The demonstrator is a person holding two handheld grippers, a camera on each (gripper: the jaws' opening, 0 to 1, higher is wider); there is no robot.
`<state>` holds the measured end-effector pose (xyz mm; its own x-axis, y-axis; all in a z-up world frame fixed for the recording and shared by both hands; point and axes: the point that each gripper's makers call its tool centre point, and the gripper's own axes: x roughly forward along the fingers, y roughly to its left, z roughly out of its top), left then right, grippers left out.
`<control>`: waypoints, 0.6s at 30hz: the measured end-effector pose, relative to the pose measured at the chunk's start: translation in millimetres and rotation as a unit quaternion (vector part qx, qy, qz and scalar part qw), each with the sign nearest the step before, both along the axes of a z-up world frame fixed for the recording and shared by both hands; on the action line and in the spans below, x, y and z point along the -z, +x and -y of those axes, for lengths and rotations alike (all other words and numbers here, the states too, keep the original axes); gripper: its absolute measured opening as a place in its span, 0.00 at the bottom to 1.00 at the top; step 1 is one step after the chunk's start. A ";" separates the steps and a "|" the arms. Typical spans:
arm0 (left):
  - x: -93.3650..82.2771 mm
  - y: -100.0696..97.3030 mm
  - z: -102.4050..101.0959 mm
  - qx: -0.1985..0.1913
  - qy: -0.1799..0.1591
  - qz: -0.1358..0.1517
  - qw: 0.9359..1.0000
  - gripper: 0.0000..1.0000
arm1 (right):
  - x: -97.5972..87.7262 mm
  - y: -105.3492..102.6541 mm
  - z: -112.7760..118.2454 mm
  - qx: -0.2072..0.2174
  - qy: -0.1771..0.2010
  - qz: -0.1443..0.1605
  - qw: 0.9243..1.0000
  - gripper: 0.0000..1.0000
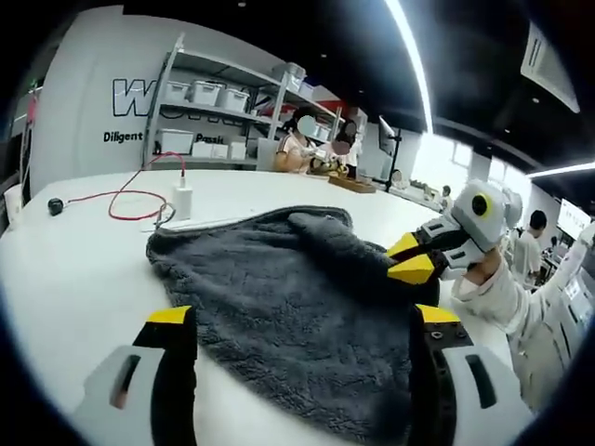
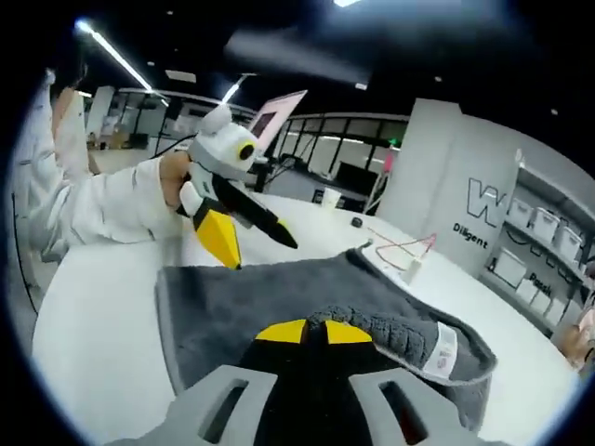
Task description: Open the folded towel by lifting each exposed corner and separating the folded layers until the towel lies flat within the target outline without major curled edges
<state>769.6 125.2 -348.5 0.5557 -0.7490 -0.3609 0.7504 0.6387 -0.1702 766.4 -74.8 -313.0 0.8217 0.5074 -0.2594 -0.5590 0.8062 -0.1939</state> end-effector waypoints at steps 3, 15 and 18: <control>-1.7 0.3 -0.7 -0.002 -0.004 0.001 1.000 0.92 | 7.2 -11.7 -42.9 -0.051 -0.027 0.005 0.998 0.00; -6.3 -0.2 3.5 -0.001 -0.037 -0.009 0.999 0.90 | 26.2 -44.5 -113.2 -0.179 -0.074 0.015 0.981 0.23; -6.2 0.5 3.6 -0.002 -0.039 -0.010 0.999 0.89 | 39.7 -48.2 -118.9 -0.190 -0.096 0.000 0.977 0.26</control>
<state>770.0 121.6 -342.3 0.5520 -0.7732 -0.3120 0.7437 0.6258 -0.2351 718.2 44.1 -352.8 0.5830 0.7179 -0.3804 -0.8112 0.4886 -0.3212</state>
